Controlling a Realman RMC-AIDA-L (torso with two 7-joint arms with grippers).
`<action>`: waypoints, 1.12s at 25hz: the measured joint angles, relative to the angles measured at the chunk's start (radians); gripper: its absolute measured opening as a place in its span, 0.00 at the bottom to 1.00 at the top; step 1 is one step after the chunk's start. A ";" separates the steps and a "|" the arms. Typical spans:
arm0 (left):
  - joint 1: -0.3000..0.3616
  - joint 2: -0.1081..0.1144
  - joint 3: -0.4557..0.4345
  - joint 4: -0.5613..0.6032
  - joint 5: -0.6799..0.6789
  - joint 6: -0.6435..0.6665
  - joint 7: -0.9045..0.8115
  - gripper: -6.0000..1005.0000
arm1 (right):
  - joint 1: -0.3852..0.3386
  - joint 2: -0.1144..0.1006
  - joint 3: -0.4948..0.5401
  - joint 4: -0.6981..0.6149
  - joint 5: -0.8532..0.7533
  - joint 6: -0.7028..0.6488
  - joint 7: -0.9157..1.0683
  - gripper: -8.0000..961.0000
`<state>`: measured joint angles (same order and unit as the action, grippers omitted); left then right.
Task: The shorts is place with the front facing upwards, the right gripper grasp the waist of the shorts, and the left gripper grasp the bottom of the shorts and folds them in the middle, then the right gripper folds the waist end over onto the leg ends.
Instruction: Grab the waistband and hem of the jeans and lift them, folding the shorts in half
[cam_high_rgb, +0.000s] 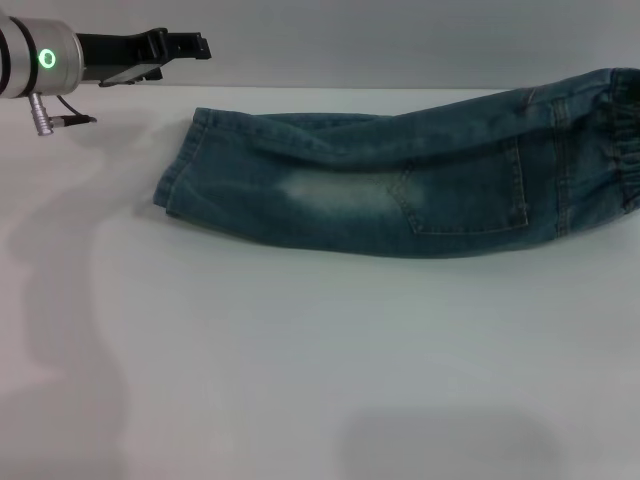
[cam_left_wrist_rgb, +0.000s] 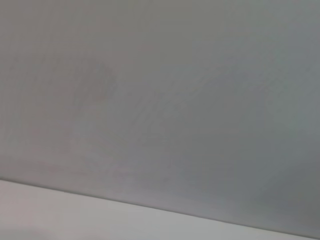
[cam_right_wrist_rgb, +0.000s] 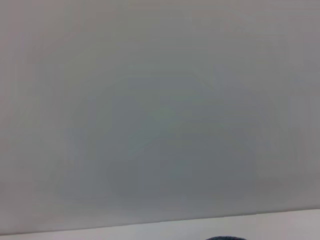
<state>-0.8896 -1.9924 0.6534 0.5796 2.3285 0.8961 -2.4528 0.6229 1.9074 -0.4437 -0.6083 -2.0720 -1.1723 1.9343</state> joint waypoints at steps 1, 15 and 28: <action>0.000 0.000 0.000 0.000 0.000 0.000 0.000 0.83 | 0.000 0.000 0.000 0.000 0.000 0.000 0.000 0.06; 0.000 0.000 0.000 -0.005 0.000 -0.002 0.002 0.83 | 0.041 0.003 -0.085 0.100 -0.005 0.239 -0.003 0.12; 0.002 -0.003 -0.003 -0.006 -0.001 0.001 0.002 0.83 | 0.045 -0.010 -0.115 0.155 -0.031 0.328 0.023 0.38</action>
<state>-0.8880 -1.9950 0.6502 0.5736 2.3276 0.8974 -2.4512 0.6676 1.8976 -0.5587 -0.4533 -2.1032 -0.8443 1.9576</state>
